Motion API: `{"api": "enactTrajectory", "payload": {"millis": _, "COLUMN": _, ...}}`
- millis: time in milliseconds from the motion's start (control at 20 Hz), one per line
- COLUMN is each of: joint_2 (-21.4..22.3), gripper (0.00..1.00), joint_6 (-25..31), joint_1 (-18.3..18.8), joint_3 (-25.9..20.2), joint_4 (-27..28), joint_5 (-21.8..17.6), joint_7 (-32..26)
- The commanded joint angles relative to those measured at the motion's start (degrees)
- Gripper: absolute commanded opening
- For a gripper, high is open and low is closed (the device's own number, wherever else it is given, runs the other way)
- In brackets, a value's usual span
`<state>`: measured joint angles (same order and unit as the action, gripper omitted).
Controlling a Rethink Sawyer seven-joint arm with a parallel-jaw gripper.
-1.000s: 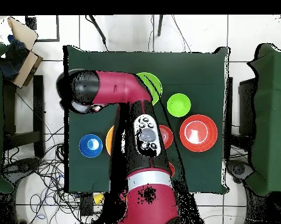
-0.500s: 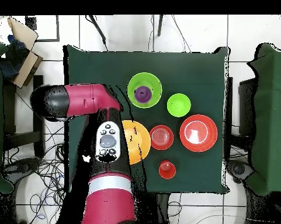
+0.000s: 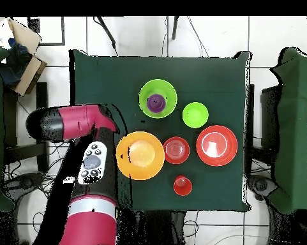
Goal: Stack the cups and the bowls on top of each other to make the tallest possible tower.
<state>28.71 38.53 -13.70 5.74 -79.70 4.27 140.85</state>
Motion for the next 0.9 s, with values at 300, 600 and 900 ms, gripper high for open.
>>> {"api": "enactTrajectory", "payload": {"millis": 300, "joint_2": -5.69, "gripper": 1.0, "joint_6": 2.61, "joint_1": -4.76, "joint_3": 5.77, "joint_4": -2.75, "joint_5": -1.31, "joint_7": 10.39}}
{"api": "enactTrajectory", "payload": {"millis": 600, "joint_2": -6.78, "gripper": 1.0, "joint_6": 0.19, "joint_1": -5.99, "joint_3": 5.15, "joint_4": -3.33, "joint_5": 1.12, "joint_7": 10.39}}
{"api": "enactTrajectory", "payload": {"millis": 900, "joint_2": -7.49, "gripper": 1.0, "joint_6": -2.28, "joint_1": -6.09, "joint_3": 4.2, "joint_4": -4.5, "joint_5": 1.97, "joint_7": 9.65}}
